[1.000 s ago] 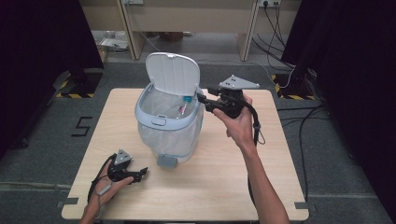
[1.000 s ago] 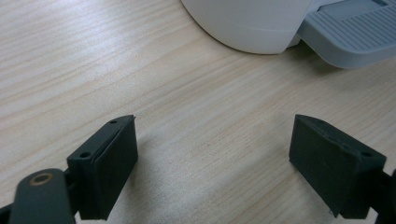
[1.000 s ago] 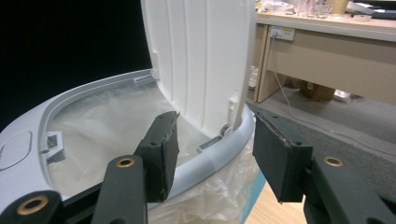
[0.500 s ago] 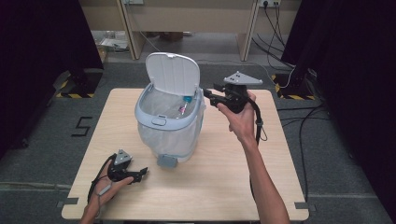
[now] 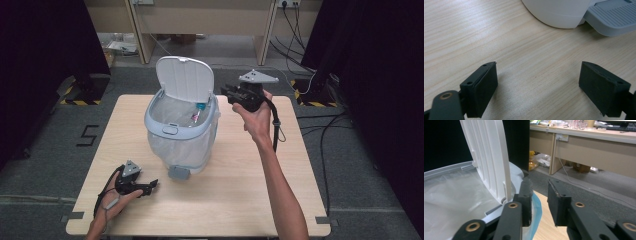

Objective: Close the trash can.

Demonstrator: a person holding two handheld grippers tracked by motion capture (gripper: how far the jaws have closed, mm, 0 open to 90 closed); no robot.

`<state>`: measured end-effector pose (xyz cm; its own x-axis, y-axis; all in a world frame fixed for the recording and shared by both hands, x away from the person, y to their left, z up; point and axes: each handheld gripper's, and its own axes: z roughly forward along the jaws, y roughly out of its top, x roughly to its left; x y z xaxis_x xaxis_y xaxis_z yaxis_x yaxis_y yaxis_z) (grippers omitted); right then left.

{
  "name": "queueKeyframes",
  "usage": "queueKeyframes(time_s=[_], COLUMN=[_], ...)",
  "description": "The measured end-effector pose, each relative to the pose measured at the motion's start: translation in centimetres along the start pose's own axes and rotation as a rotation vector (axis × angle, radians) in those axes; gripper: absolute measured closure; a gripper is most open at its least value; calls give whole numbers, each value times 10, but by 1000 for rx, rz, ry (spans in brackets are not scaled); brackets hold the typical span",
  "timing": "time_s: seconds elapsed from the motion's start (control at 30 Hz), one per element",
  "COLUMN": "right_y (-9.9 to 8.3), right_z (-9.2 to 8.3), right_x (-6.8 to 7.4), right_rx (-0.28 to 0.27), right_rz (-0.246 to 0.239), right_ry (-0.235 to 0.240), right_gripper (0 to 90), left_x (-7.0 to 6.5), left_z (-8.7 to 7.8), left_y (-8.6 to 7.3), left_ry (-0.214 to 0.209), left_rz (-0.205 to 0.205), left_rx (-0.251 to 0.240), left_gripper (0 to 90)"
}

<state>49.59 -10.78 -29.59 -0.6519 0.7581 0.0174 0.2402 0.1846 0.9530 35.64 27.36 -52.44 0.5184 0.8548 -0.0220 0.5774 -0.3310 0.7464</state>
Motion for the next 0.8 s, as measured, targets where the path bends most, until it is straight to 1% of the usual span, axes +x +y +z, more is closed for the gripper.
queueKeyframes(time_s=[0.03,0.13,0.37,0.43,0.47,0.6,0.67,0.73,0.77,0.8], right_y=[1,6,12,15,18,21,24,24,25,26], right_z=[1,8,17,20,20,19,17,17,16,13], right_x=[0,-1,-1,-2,0,0,-1,-2,-1,0], right_rx=[-11,-15,-30,-37,-46,-50,-58,-63,-66,-68], right_rz=[3,1,15,21,23,14,18,13,19,11], right_ry=[11,17,48,70,83,84,108,115,128,144], right_gripper=[769,783,781,778,780,782,787,789,790,796], left_x=[0,0,0,0,0,0,0,0,0,0], left_z=[0,0,0,0,0,0,0,0,0,0], left_y=[0,0,0,0,0,0,0,0,0,0], left_ry=[0,0,0,0,0,0,0,0,0,0], left_rz=[0,0,0,-1,-1,0,-1,-1,0,0], left_rx=[0,0,0,-1,-1,0,-1,0,0,0], left_gripper=[143,143,143,143,143,143,143,143,143,143])
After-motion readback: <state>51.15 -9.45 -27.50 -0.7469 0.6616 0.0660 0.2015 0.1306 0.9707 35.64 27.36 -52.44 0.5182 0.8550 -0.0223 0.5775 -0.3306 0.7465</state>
